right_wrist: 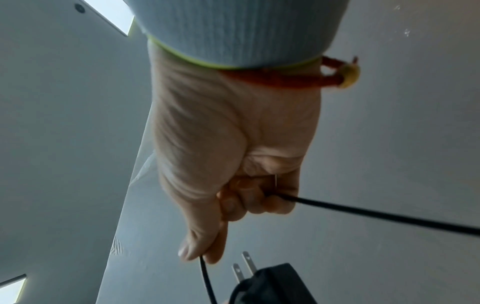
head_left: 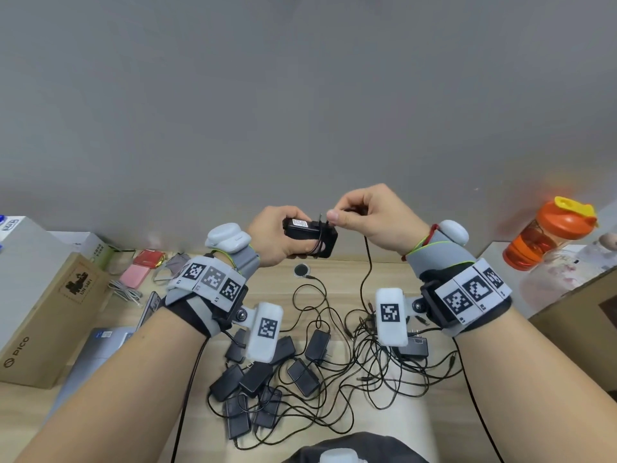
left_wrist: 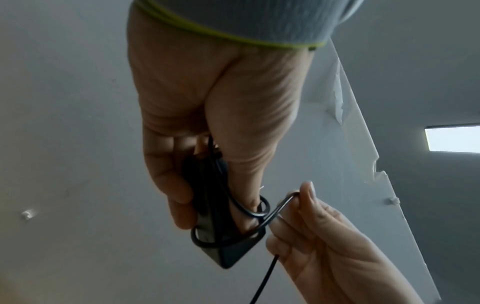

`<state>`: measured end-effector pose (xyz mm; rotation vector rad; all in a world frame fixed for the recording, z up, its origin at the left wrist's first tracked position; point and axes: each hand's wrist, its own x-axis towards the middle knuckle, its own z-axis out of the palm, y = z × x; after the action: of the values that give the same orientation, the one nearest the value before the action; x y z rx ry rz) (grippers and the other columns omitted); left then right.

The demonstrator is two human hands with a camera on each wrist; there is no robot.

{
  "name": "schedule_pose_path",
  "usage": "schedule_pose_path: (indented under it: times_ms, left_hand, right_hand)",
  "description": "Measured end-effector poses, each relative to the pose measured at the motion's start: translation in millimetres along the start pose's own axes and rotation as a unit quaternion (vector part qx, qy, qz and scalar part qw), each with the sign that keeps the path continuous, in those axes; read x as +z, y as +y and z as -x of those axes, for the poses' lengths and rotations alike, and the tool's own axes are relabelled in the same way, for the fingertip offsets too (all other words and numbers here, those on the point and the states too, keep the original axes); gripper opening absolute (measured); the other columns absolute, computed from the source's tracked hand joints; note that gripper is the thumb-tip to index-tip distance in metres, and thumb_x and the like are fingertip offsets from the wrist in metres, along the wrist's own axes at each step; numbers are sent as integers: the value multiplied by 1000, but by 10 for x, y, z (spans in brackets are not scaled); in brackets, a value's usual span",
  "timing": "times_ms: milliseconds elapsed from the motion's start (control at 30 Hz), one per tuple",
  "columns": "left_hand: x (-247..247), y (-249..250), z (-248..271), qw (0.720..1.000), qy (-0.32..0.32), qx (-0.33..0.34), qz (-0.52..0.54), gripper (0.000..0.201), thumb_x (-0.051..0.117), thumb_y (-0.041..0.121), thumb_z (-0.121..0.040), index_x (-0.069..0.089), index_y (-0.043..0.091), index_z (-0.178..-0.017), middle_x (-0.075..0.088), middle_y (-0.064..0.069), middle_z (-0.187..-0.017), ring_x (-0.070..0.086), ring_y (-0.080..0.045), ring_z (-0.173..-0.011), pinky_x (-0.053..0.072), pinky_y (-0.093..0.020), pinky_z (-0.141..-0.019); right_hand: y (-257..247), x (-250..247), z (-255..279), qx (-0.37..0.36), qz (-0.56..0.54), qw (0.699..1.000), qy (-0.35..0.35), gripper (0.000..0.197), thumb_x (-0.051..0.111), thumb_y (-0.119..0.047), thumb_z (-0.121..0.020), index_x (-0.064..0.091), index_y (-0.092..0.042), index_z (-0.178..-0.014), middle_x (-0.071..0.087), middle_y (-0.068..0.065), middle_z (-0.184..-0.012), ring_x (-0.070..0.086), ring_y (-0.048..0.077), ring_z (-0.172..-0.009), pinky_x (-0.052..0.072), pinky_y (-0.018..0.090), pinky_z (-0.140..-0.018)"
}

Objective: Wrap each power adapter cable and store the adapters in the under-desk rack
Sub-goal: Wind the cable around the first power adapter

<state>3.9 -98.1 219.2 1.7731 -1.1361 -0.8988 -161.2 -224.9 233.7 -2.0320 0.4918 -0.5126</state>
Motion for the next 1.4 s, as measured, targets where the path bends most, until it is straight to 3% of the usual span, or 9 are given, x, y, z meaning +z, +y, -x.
schedule_pose_path:
  times_ms: [233, 333, 400, 500, 600, 667, 800, 1033, 1400]
  left_hand:
    - [45, 81, 48, 999, -33, 31, -8, 25, 86, 8, -71, 66, 18, -81, 62, 3, -67, 56, -9, -60, 49, -22, -59]
    - [22, 93, 66, 998, -45, 45, 0, 26, 89, 17, -65, 69, 22, -82, 66, 1, -71, 59, -14, -68, 54, -34, -69]
    - [24, 100, 78, 997, -60, 48, 12, 26, 88, 18, -65, 69, 23, -83, 67, -2, -74, 61, -16, -72, 56, -40, -76]
    - [47, 118, 81, 996, -57, 52, 40, 26, 85, 7, -71, 68, 17, -86, 67, -7, -77, 61, -17, -72, 55, -31, -71]
    - [34, 139, 69, 995, -20, 65, 69, 26, 85, 10, -71, 69, 13, -92, 70, -13, -80, 67, -22, -75, 57, -33, -74]
    - [22, 151, 57, 994, 8, 70, 88, 27, 85, 10, -72, 68, 10, -94, 70, -14, -80, 69, -24, -73, 57, -31, -69]
    - [6, 158, 7, 987, 78, 59, 125, 26, 83, 8, -74, 67, 9, -95, 68, -5, -75, 65, -20, -66, 55, -31, -65]
    - [-25, 69, -77, 985, 135, 30, 101, 23, 83, 8, -74, 65, 12, -88, 67, -5, -66, 61, -13, -47, 46, -20, -45]
    - [-14, -23, -32, 994, 83, -3, 64, 19, 79, 3, -77, 67, 5, -91, 65, -9, -66, 60, -12, -45, 49, -21, -47]
  right_hand:
    - [145, -54, -103, 16, -7, 999, 48, 20, 75, -30, -85, 69, -14, -74, 46, 8, -64, 38, 17, -63, 34, 28, -64]
    - [254, -37, -128, 31, -13, 998, 55, 22, 75, -32, -85, 68, -16, -73, 56, 9, -70, 45, 16, -66, 39, 30, -67]
    - [318, -2, -138, 42, -14, 998, 53, 22, 74, -34, -85, 68, -19, -71, 60, 6, -70, 48, 13, -67, 41, 30, -68]
    - [380, 74, -122, 61, -8, 997, 50, 25, 69, -32, -90, 66, -21, -68, 55, -6, -59, 42, 2, -53, 36, 22, -57]
    - [457, 154, -86, 84, 6, 996, 30, 31, 62, -26, -95, 64, -8, -70, 40, -13, -47, 30, 3, -47, 26, 22, -51]
    - [476, 214, -54, 92, 13, 996, 8, 33, 59, -26, -95, 64, 1, -77, 39, -12, -47, 30, 8, -48, 27, 25, -52]
    - [377, 285, 33, 86, 20, 995, -51, 28, 56, -35, -98, 76, -20, -86, 45, -7, -57, 37, 11, -53, 32, 26, -56]
    - [118, 281, 91, 41, 61, 993, -96, 21, 63, -33, -95, 79, -19, -93, 30, -8, -52, 26, 8, -50, 23, 19, -50]
    - [-38, -93, -70, -19, -20, 999, 46, 13, 67, -22, -91, 75, -17, -82, 74, 7, -82, 60, 7, -76, 48, 25, -78]
